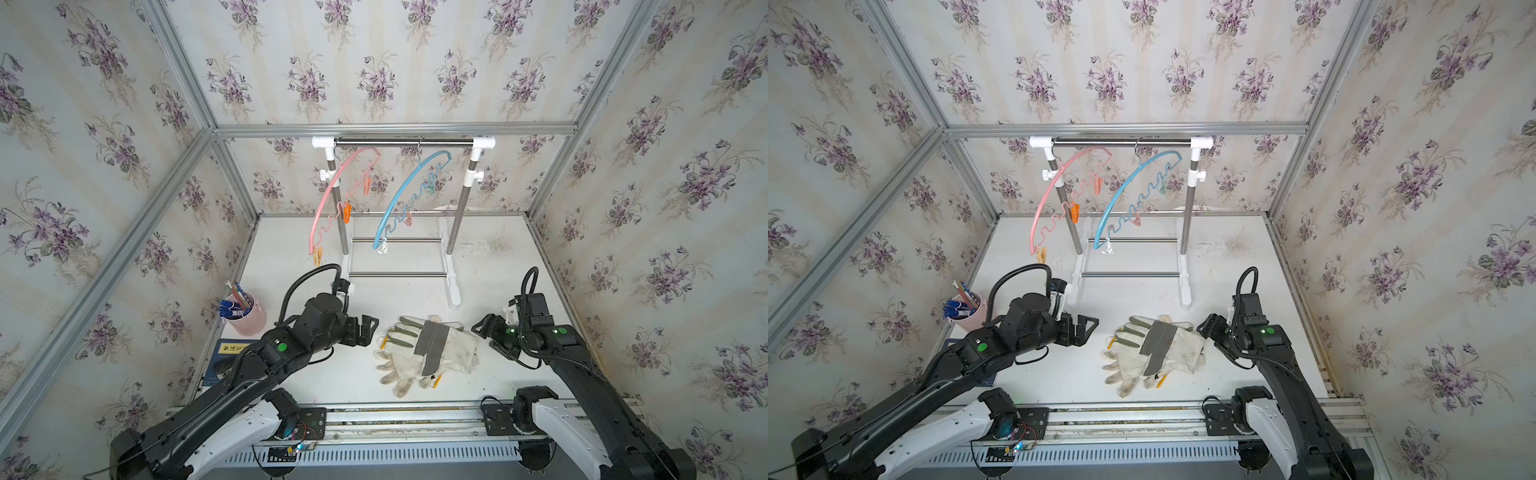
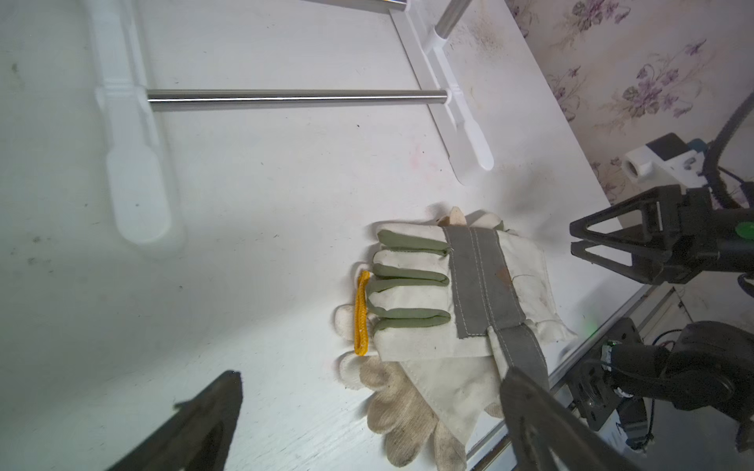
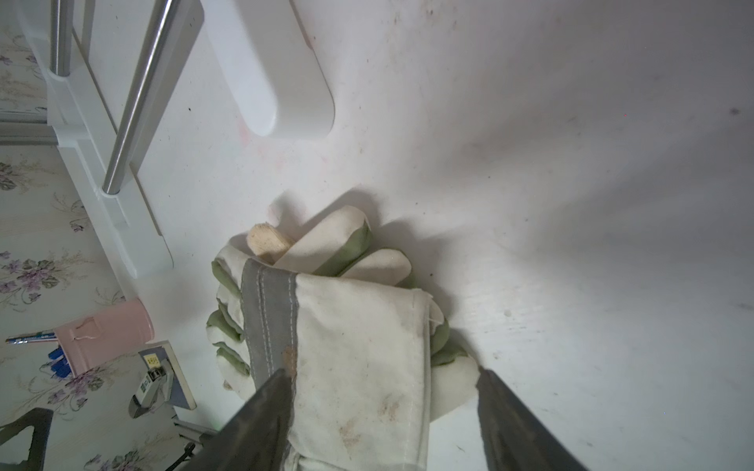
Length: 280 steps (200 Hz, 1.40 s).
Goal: Clip the gloves onto a hanger to dry
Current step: Pick up the glove from the center of the board.
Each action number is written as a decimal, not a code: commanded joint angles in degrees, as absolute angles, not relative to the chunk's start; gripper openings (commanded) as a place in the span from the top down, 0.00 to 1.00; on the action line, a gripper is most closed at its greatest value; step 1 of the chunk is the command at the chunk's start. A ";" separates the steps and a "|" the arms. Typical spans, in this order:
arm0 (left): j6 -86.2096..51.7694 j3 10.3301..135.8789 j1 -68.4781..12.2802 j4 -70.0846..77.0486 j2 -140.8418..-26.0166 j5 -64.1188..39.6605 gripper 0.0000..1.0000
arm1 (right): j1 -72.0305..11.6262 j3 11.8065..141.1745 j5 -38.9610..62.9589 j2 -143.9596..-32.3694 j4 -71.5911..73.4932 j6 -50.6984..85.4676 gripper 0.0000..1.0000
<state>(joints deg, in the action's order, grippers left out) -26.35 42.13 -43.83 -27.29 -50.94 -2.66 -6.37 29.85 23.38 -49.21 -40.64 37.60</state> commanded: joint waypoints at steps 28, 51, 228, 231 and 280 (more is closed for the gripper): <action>-19.76 48.18 -54.87 -25.83 -60.88 8.65 0.00 | -6.37 24.08 29.25 -48.78 -37.23 39.17 0.29; -18.48 50.71 -56.98 -25.78 -64.65 10.47 0.00 | -6.39 21.88 31.11 -48.49 -34.23 40.36 0.31; -21.23 55.06 -58.75 -26.25 -68.47 17.78 0.00 | -6.45 17.31 41.39 -45.01 -25.83 44.21 0.81; -21.18 55.17 -58.80 -26.34 -68.47 18.02 0.00 | -6.35 17.67 41.40 -44.88 -26.15 44.07 0.83; -11.54 57.33 -61.13 -28.99 -66.72 24.69 0.00 | -6.41 28.95 41.75 -45.64 -31.52 42.80 1.00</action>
